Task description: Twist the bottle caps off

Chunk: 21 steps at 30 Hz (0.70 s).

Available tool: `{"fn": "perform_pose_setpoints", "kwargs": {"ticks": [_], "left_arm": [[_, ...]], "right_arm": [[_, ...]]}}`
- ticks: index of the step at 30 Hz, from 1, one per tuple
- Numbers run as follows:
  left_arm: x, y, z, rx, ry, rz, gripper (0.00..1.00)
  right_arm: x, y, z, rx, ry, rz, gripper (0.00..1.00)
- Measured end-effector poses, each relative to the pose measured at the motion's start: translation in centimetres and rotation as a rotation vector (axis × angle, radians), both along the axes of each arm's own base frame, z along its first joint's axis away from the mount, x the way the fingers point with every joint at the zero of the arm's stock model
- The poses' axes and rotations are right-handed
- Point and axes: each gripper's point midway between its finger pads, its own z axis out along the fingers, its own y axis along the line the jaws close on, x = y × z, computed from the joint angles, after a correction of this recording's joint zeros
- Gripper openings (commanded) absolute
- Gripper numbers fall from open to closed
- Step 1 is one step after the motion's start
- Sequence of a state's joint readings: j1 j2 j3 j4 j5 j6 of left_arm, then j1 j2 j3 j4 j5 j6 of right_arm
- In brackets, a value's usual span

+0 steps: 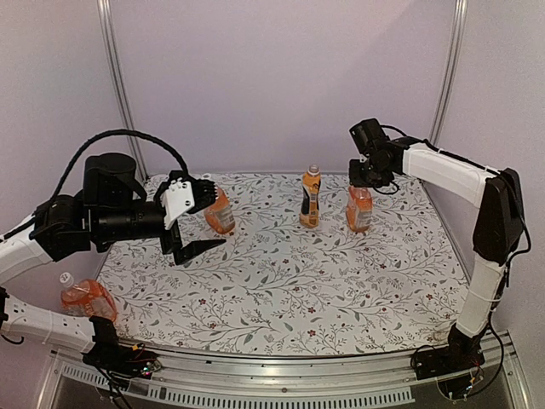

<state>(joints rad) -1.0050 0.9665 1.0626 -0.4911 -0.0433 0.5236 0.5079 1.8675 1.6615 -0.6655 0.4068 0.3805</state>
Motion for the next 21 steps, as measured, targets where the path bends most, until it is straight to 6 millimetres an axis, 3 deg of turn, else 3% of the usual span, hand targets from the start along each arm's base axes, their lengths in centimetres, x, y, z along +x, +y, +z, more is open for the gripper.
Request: {"fn": "perform_pose_setpoints", "kwargs": {"ticks": [5, 7, 9, 10, 21], "left_arm": [[0.0, 0.1, -0.2, 0.004, -0.001, -0.001, 1.00], [-0.1, 0.1, -0.2, 0.004, -0.002, -0.002, 1.00], [-0.1, 0.1, -0.1, 0.003, -0.003, -0.002, 1.00], [-0.1, 0.1, -0.2, 0.004, -0.003, -0.002, 1.00], [-0.1, 0.1, -0.2, 0.006, -0.005, -0.003, 1.00]], "right_arm": [[1.1, -0.6, -1.9, 0.013, 0.021, -0.041, 0.00], [1.6, -0.7, -1.8, 0.020, 0.013, -0.050, 0.11], [1.9, -0.8, -1.9, 0.025, 0.010, -0.058, 0.38], [2.0, -0.8, -1.8, 0.028, 0.009, -0.061, 0.45], [1.5, -0.8, -3.4, 0.021, 0.072, -0.055, 0.81]]}}
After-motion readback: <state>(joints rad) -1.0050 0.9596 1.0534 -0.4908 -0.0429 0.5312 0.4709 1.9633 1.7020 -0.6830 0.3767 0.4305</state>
